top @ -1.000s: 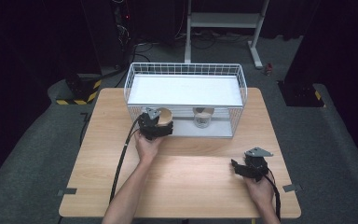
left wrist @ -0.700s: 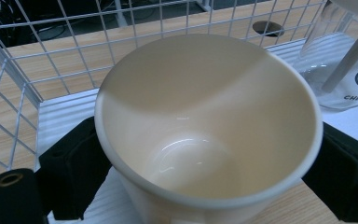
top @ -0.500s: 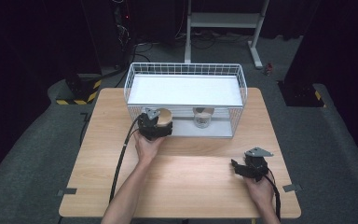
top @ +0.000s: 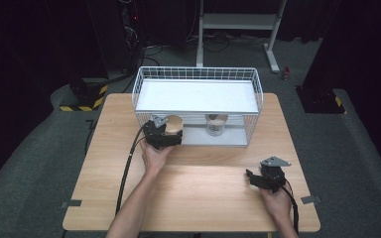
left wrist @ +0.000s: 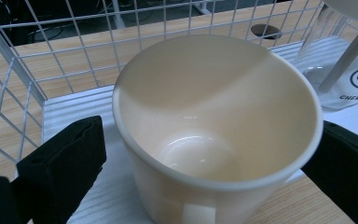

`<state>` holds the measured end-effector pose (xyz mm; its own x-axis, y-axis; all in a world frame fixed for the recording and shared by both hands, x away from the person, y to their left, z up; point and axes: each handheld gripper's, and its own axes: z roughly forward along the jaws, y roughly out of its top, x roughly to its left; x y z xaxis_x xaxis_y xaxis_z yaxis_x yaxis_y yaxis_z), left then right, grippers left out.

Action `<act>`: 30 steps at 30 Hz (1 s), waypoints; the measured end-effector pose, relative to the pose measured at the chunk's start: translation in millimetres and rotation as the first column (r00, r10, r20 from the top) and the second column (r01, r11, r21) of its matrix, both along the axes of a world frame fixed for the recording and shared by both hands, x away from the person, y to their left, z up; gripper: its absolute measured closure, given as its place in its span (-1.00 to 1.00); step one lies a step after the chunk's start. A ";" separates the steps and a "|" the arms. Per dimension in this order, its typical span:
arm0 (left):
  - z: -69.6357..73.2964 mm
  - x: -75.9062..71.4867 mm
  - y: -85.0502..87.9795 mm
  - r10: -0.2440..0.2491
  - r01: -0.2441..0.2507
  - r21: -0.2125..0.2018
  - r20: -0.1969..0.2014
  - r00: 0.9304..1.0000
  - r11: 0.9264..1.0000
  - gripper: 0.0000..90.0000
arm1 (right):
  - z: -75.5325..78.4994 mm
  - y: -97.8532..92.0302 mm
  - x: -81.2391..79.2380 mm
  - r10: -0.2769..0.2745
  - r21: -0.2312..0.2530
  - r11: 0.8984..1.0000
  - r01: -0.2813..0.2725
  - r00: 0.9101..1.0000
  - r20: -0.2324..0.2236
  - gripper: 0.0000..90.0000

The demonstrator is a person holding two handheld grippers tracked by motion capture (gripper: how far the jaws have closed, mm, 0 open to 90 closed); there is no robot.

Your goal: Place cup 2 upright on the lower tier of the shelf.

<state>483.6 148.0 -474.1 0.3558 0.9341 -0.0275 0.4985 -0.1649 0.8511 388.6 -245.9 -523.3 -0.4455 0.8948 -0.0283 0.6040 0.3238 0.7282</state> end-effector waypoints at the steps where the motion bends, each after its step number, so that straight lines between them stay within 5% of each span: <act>1: 0.4 -0.8 0.5 -0.003 0.003 0.002 0.000 1.000 1.000 -0.94 | 0.0 0.0 0.0 0.000 0.000 1.000 0.000 1.000 0.000 -0.30; 30: 13.9 -23.8 13.1 -0.040 0.040 -0.023 0.018 0.999 0.999 -0.78 | 0.0 0.0 0.0 0.000 0.000 1.000 0.000 1.000 0.000 -0.30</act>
<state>459.8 161.1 -460.3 0.3936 0.9183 -0.0430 0.4770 -0.1640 0.8634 388.6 -245.8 -523.3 -0.4453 0.8949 -0.0285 0.6040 0.3238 0.7283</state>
